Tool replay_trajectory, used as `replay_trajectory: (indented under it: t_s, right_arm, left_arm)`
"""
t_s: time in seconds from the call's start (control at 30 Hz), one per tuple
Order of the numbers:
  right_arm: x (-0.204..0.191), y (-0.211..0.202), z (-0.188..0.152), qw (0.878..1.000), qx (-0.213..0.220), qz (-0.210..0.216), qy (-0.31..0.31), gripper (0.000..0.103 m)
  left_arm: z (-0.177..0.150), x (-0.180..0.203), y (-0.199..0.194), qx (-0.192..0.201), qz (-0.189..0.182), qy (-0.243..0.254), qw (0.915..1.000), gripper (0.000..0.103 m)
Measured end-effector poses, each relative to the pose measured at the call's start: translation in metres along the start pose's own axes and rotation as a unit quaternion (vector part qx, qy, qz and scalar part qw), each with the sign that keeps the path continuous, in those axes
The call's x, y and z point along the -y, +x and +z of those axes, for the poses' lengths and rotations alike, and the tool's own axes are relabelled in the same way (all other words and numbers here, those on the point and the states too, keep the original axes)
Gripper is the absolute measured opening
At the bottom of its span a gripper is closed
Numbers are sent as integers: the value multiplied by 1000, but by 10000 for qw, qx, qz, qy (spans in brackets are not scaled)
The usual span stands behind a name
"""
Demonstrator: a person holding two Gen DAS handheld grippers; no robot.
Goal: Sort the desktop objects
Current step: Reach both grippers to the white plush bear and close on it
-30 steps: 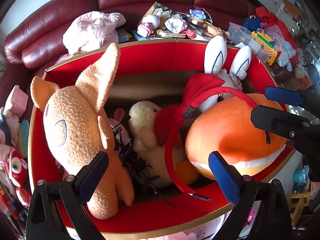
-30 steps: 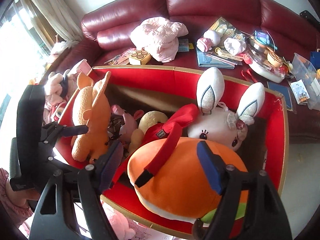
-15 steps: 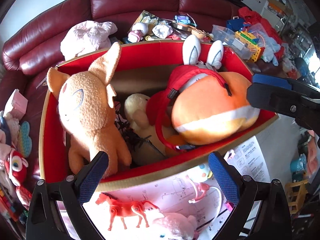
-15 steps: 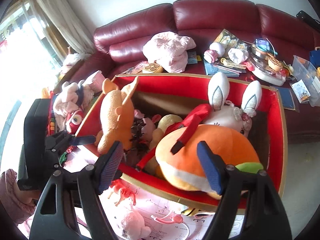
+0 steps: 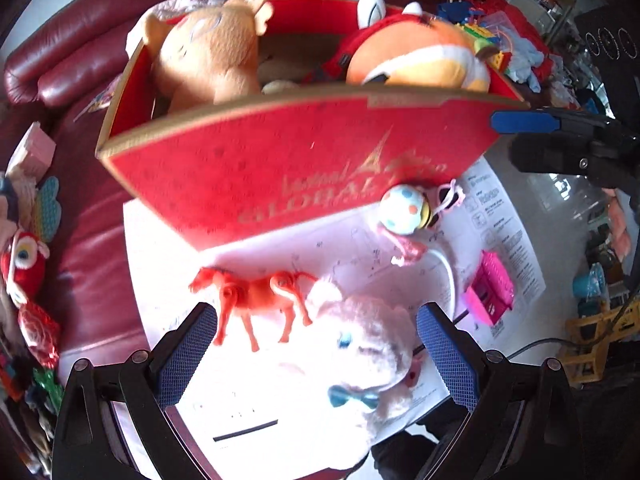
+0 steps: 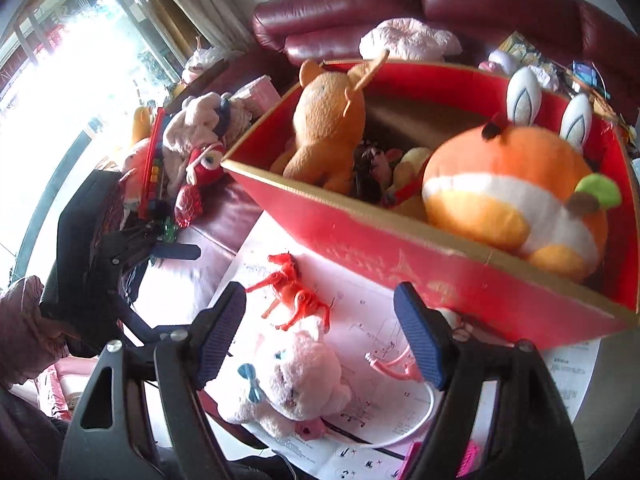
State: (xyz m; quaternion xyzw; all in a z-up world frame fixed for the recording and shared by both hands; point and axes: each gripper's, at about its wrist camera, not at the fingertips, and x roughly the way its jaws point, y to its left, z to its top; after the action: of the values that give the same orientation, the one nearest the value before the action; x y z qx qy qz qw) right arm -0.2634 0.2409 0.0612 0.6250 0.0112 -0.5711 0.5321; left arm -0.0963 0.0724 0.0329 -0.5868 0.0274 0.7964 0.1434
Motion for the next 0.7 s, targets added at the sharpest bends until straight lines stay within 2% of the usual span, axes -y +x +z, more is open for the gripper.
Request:
replay_trajectory:
  t_s: [0.17,0.33,0.47,0.63,0.7]
  right_arm:
    - [-2,43,-43,9968,-771,30,200,77]
    - [-7,78,-87,9888,-1452,110,325,77]
    - [-10,101,-117,9809,-1889,112,441,77]
    - [-11,129,-146,9677,-2404,199,733,76]
    - [-16,143,-156,9618,-2589,331,830,76]
  left_arm:
    - [-55,-11,35,-534,101,-86,9985,100]
    - [-100,-20,59,-895,125,-143,9958,100]
    - [-125,-26,78,-1118,184,-154,9934,100]
    - [-141,-40,100,-1287,296,-377,9905,100]
    - [-146,-44,107,-1348,177,-508,9894,100]
